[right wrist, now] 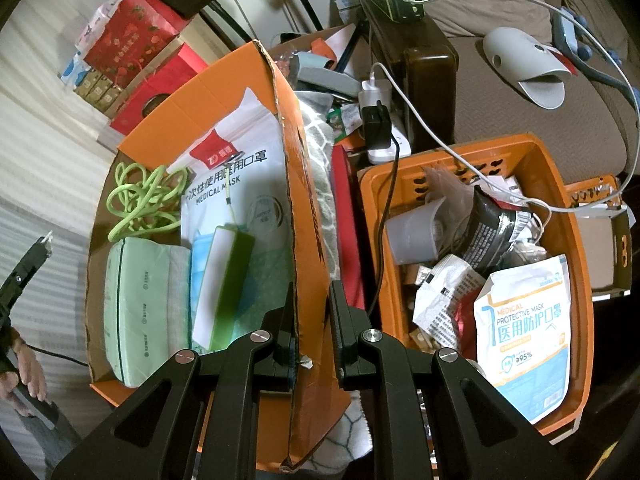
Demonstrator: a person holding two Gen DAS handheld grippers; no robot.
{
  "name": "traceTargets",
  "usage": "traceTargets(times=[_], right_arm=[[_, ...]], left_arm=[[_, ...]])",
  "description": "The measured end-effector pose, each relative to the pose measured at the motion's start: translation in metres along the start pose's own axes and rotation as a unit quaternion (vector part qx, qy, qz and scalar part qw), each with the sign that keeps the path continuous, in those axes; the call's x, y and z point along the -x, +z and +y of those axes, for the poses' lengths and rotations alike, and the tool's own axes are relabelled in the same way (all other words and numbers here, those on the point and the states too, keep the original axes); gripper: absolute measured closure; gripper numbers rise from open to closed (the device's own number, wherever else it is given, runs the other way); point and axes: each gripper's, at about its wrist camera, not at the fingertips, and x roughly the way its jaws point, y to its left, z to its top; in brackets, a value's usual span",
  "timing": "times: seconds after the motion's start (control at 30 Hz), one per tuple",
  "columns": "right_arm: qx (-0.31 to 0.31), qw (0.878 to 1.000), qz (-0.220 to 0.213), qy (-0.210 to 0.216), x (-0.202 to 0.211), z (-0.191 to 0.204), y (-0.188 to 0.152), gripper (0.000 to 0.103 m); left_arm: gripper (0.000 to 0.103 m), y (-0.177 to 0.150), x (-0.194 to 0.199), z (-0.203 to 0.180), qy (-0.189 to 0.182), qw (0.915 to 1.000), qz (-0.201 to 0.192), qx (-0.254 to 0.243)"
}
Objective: Organize objects
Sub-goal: 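Carry the small white piece with the left gripper into the orange box, then open the left gripper to drop the white piece in the box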
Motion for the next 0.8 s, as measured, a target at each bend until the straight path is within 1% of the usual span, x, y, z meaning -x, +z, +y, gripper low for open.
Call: traceTargets(times=[0.3, 0.6, 0.77, 0.8], right_arm=[[0.0, 1.0, -0.001, 0.0, 0.001, 0.001, 0.0, 0.091], [-0.001, 1.0, -0.001, 0.001, 0.0, 0.001, 0.0, 0.091], [0.0, 1.0, 0.0, 0.0, 0.0, 0.0, 0.0, 0.091], [-0.001, 1.0, -0.001, 0.001, 0.0, 0.0, 0.0, 0.091]], left_arm=[[0.082, -0.003, -0.03, -0.038, -0.016, 0.9992, 0.029, -0.023], [0.082, -0.009, -0.059, -0.06, 0.0, 0.9962, 0.075, -0.045], [0.082, -0.007, -0.064, -0.063, 0.005, 0.9957, 0.08, -0.046], [0.08, -0.007, -0.064, -0.063, 0.004, 0.9958, 0.079, -0.046]])
